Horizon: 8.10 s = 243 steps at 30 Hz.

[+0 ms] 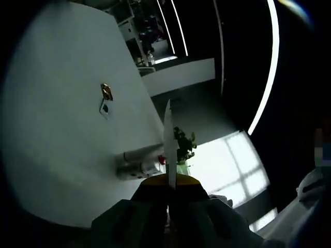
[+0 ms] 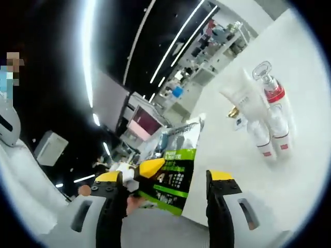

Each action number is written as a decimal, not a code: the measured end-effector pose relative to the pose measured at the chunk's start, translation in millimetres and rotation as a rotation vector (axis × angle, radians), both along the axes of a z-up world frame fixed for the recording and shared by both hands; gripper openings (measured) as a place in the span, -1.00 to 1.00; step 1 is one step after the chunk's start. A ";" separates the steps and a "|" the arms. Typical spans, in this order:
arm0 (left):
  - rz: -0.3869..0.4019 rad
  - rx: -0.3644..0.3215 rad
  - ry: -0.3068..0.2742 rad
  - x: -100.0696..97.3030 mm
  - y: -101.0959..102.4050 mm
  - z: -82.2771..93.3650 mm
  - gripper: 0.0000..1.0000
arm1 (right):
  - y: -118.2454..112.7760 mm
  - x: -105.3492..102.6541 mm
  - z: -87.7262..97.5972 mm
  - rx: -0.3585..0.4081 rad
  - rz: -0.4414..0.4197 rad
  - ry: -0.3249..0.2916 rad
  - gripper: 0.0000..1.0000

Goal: Arrange the skincare products in the storage area until every visible bottle or jar stands upright without overlapping.

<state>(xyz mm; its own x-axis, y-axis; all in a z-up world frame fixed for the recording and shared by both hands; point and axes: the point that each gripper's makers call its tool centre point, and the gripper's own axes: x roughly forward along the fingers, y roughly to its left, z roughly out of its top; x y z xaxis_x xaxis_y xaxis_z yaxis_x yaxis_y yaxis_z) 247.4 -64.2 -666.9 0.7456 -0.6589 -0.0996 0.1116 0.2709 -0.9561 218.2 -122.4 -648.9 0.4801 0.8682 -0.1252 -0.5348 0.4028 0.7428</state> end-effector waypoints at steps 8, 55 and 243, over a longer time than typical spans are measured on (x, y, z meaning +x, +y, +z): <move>-0.004 0.031 0.053 17.4 -5.1 -25.5 -1.00 | -12.9 -1.7 -20.1 -0.085 -0.011 0.003 0.71; 0.001 0.372 0.095 67.5 -31.9 -124.7 -0.94 | -35.7 -7.5 -41.4 -0.224 -0.027 -0.027 0.99; -0.381 1.142 -0.289 38.4 99.4 -55.0 0.57 | -65.1 1.9 -49.6 -0.321 -0.106 -0.094 0.93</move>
